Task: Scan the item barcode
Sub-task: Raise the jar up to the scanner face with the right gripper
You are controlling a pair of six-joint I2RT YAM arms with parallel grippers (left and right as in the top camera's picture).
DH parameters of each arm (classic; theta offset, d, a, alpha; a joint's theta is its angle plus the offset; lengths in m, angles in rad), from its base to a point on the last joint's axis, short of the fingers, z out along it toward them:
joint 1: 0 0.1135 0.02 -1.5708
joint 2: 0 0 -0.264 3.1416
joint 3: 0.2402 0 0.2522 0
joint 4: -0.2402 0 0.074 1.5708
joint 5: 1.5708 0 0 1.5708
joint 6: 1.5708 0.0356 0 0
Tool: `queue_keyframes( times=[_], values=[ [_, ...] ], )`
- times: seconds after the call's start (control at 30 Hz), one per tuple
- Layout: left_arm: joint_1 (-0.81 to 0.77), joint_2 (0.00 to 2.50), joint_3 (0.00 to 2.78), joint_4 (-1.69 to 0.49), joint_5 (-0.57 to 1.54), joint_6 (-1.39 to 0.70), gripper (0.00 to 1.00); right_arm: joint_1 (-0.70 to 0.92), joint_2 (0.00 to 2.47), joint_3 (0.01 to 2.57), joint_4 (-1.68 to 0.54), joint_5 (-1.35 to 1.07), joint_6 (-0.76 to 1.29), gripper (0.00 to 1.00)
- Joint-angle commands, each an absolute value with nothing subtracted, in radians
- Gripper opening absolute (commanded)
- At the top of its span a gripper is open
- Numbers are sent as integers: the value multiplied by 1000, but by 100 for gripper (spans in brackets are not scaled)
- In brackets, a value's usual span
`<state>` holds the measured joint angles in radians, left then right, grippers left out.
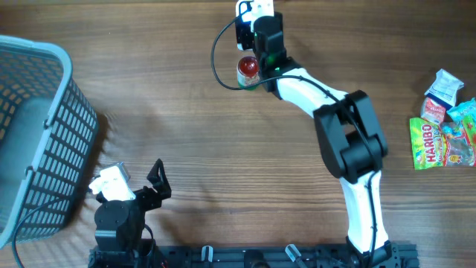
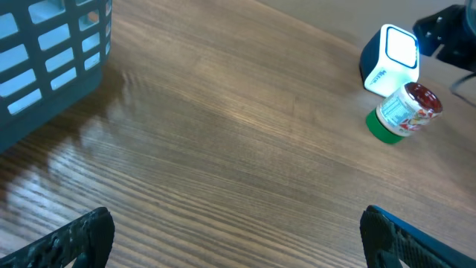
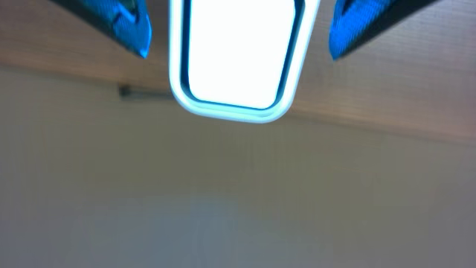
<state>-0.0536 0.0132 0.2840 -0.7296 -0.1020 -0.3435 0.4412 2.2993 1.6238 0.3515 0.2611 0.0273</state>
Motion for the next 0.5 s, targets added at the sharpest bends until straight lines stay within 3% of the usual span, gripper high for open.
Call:
queue_keyframes(
  times=[0.0,0.03,0.23,0.47],
  values=[
    [-55,6,281,-727,-90,-349,100,454,2140,1643,144,265,30,94],
    [-55,6,281,-727,-90,-349,100,463,2108,1643,68,266,36,99],
    [-55,6,281,-727,-90,-349,100,495,1969,1642,-314,102,302,99],
    [-55,6,281,-727,-90,-349,100,558,2065,1573,-340,163,366,100]
  ],
)
